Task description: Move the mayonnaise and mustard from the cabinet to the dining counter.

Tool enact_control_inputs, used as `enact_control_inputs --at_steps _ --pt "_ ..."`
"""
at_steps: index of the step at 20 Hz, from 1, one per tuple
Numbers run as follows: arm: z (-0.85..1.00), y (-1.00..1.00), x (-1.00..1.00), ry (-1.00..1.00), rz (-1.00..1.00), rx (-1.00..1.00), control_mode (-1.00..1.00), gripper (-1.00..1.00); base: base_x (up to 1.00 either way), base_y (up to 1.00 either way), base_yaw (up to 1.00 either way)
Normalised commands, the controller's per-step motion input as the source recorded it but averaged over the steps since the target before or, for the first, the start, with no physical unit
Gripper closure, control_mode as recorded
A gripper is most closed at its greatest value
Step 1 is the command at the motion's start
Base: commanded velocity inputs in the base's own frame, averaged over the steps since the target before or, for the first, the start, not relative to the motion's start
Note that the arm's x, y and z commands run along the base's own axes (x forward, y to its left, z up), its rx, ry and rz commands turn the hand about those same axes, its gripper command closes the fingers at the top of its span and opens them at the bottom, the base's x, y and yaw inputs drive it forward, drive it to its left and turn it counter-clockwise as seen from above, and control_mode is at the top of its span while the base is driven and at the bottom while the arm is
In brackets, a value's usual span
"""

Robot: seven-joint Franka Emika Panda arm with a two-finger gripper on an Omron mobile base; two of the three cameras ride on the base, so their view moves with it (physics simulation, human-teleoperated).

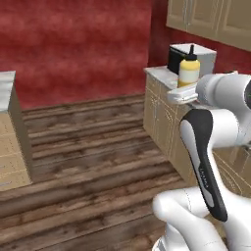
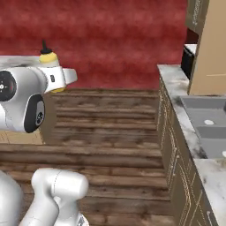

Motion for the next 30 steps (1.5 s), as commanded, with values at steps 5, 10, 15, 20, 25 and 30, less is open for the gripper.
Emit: enact_control_inputs --at_steps 5,10,15,20,25,30 --pt "0.0 0.0 0.0 0.0 0.0 0.0 1.0 1.0 0.09 0.37 0.95" --pt "0.0 0.0 0.0 0.0 0.0 0.0 1.0 1.0 0.91 0.15 0.35" --pt "0.0 0.0 0.0 0.0 0.0 0.0 1.0 1.0 0.82 0.0 -0.04" --pt "0.0 0.0 0.0 0.0 0.0 0.0 1.0 1.0 0.68 0.32 -0.09" --pt "0.0 0.0 0.0 0.0 0.0 0.0 1.0 1.0 0.88 0.91 -0.13" --pt "0.0 0.0 0.0 0.0 0.0 0.0 1.0 1.0 0.9 0.96 -0.15"
